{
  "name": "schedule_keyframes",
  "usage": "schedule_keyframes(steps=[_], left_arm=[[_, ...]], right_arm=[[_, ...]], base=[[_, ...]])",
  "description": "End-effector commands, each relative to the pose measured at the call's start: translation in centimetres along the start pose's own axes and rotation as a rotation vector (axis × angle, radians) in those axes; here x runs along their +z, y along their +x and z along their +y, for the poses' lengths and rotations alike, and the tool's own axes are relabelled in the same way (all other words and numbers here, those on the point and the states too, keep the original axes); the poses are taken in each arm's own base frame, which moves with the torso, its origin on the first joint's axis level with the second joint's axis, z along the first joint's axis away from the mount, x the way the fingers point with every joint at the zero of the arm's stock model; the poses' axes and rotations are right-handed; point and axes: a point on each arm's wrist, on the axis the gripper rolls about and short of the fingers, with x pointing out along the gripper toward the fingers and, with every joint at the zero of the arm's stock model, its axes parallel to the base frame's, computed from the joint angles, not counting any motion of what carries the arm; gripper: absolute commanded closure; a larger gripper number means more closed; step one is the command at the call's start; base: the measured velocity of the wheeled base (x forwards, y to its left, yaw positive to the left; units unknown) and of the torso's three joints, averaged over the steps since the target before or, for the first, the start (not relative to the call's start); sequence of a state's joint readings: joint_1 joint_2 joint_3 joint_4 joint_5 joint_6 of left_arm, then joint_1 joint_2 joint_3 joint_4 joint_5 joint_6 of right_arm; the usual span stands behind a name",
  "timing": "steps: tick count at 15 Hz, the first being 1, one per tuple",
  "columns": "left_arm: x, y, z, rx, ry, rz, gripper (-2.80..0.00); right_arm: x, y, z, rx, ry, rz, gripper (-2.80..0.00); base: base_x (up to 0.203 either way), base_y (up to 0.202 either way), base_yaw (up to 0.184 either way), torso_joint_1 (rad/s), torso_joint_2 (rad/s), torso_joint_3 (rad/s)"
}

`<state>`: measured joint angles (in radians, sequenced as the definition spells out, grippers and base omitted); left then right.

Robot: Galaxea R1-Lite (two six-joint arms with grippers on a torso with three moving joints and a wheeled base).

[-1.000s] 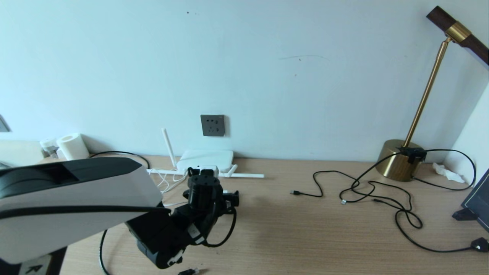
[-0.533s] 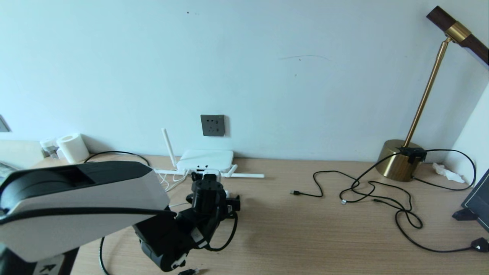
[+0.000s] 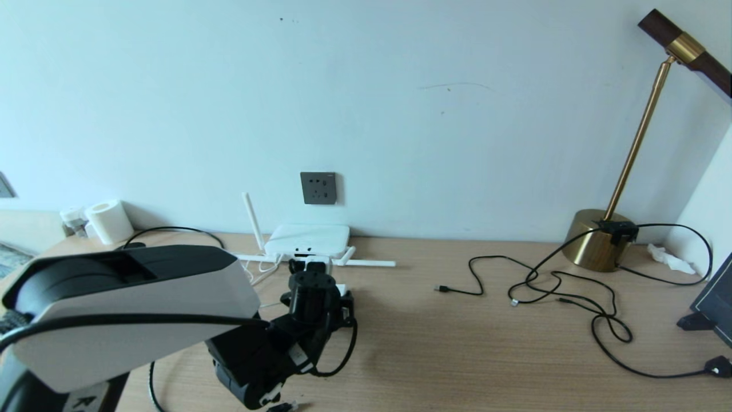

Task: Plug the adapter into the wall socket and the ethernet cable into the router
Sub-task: Plug plug into socket

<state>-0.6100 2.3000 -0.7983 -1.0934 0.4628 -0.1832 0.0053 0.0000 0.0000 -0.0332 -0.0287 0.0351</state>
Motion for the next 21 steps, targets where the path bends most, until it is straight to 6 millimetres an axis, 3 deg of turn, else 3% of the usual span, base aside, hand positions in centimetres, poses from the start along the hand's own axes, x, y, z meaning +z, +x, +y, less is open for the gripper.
schedule_keyframes(steps=[1,7,10,12,17,21], left_arm=[[-0.3,0.1,0.0,0.003,0.004,0.006,0.0],[0.6,-0.4,0.1,0.005,0.008,-0.016,0.0],[3.2,-1.5,1.1,0.007,-0.005,-0.06,0.0],[5.2,-2.4,2.9,0.005,-0.008,-0.036,0.0],[9.8,-5.3,7.6,-0.019,0.016,0.214,0.0],[12.3,-7.3,8.9,-0.084,0.031,0.479,0.0]], right_arm=[[-0.3,0.1,0.0,0.0,0.0,0.009,0.0],[-0.3,0.1,0.0,0.0,0.0,0.009,0.0],[-0.3,0.1,0.0,0.001,0.0,0.009,0.0],[-0.3,0.1,0.0,0.001,0.0,0.009,0.0],[-0.3,0.1,0.0,0.0,0.0,0.009,0.0],[-0.3,0.1,0.0,0.0,0.0,0.009,0.0]], base=[[0.0,0.0,0.0,0.0,0.0,0.0],[0.0,0.0,0.0,0.0,0.0,0.0],[0.0,0.0,0.0,0.0,0.0,0.0],[0.0,0.0,0.0,0.0,0.0,0.0],[0.0,0.0,0.0,0.0,0.0,0.0],[0.0,0.0,0.0,0.0,0.0,0.0]])
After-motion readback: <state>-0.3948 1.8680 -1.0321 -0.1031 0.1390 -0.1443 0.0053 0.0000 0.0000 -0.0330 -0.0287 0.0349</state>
